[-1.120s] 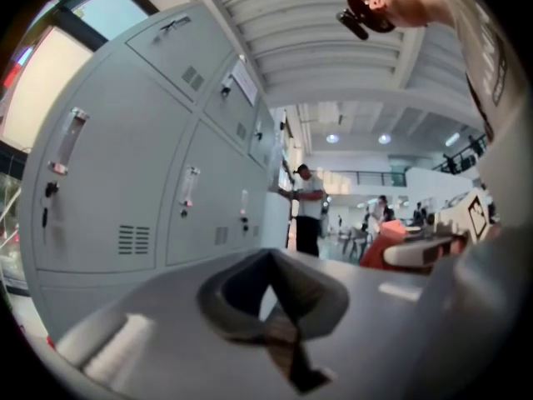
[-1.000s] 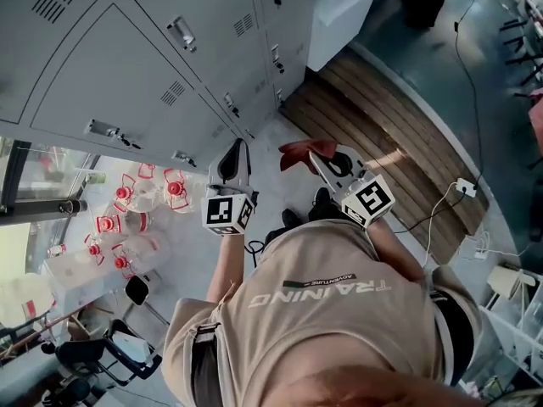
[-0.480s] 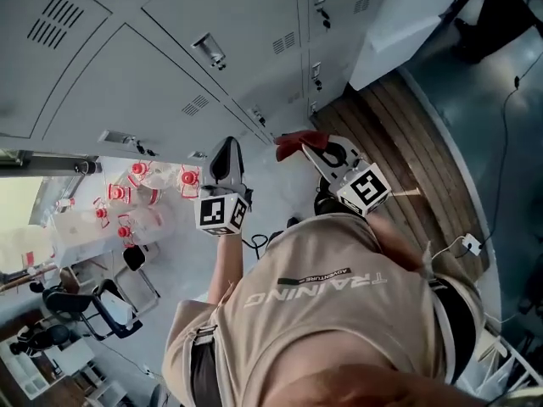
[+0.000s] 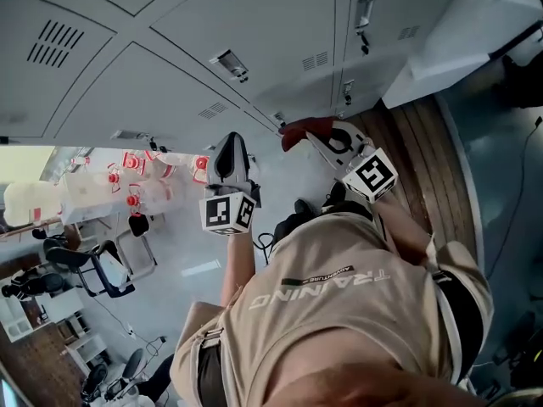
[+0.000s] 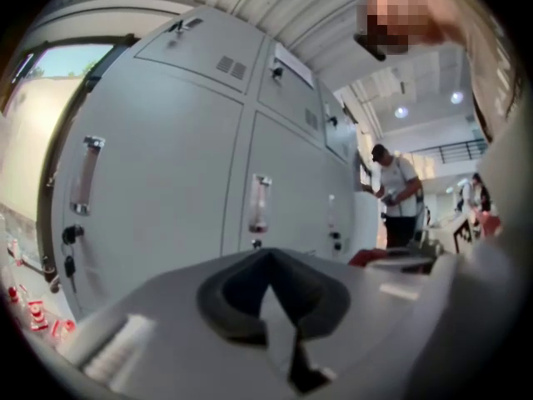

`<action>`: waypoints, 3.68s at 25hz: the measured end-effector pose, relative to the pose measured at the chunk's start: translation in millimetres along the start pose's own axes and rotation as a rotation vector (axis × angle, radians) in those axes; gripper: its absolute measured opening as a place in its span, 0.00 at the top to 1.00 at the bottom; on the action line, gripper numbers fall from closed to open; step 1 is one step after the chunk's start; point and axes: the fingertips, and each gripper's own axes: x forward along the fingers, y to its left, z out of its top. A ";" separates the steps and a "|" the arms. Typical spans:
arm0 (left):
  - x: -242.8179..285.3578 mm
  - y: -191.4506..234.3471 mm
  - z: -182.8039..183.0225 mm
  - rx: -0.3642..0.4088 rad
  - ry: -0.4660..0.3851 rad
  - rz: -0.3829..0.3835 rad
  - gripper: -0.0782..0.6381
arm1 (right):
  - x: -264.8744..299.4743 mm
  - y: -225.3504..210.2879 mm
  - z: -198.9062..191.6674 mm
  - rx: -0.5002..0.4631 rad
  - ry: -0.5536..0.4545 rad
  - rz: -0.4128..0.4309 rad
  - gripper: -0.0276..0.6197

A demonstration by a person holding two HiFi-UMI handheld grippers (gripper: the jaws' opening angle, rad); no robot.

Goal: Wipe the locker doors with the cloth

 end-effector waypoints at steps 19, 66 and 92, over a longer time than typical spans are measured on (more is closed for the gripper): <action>41.6 55.1 31.0 0.026 -0.099 -0.157 0.88 | 102.3 -2.3 195.0 -0.265 -0.236 0.062 0.91; 18.4 35.0 37.8 0.037 -0.078 -0.028 0.88 | 158.4 -34.4 115.5 -0.197 -0.053 0.086 0.91; 15.6 46.7 15.5 -0.040 -0.092 -0.015 0.88 | 155.4 -57.1 -117.2 0.041 0.441 0.011 0.91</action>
